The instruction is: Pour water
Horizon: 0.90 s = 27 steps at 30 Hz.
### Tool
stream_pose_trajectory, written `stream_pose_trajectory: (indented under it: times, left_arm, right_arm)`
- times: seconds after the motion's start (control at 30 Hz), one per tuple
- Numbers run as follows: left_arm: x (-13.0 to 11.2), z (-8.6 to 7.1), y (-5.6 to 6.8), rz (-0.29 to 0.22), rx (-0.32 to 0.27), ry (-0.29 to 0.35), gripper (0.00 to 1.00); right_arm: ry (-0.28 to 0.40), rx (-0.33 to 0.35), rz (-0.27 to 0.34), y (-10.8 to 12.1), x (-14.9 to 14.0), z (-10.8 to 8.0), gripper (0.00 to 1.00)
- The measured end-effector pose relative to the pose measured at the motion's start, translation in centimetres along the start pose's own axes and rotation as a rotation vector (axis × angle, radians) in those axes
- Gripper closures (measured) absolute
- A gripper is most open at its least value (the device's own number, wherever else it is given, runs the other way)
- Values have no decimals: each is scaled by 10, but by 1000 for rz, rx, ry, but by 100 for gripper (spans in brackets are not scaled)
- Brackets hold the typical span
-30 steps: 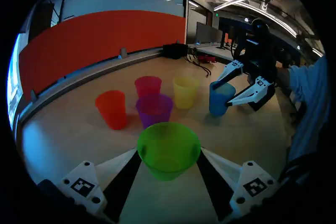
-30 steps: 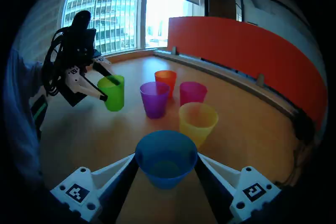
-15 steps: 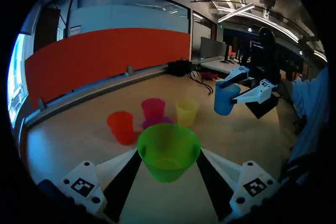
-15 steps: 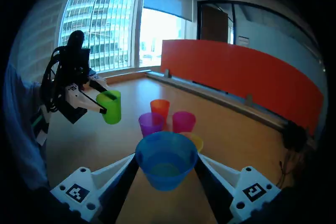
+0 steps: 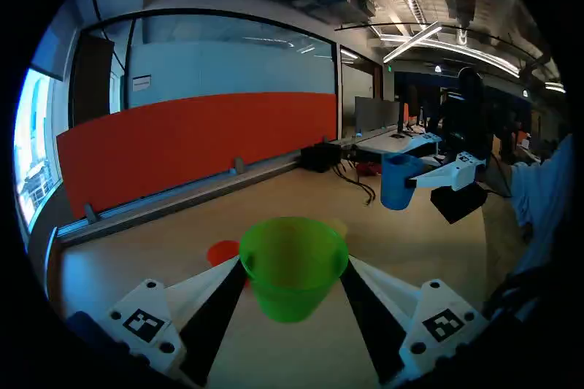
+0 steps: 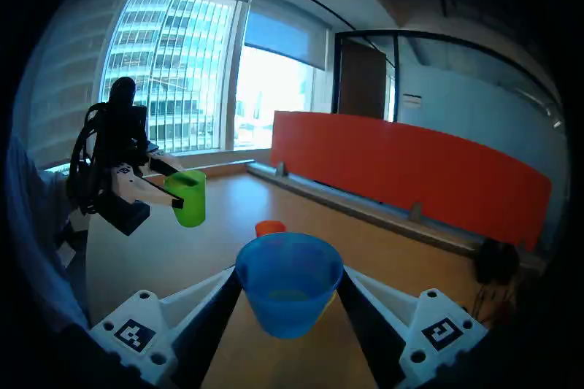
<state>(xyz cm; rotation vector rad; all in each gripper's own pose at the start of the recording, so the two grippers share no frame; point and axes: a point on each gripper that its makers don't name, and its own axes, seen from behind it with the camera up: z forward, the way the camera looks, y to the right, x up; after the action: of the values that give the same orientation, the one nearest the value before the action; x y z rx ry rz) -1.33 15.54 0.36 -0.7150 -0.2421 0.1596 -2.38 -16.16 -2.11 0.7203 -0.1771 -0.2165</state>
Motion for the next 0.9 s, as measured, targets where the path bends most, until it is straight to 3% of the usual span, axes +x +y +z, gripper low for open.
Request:
stream_pose_trajectory:
  times: [0.57,0.9]
  left_arm:
    - [42,-9,7,-20,7,115,13]
    - [52,-9,12,-30,-2,143,13]
  right_arm:
    - [100,-30,-14,6,37,-4,9]
    - [117,-30,-14,8,46,-5,9]
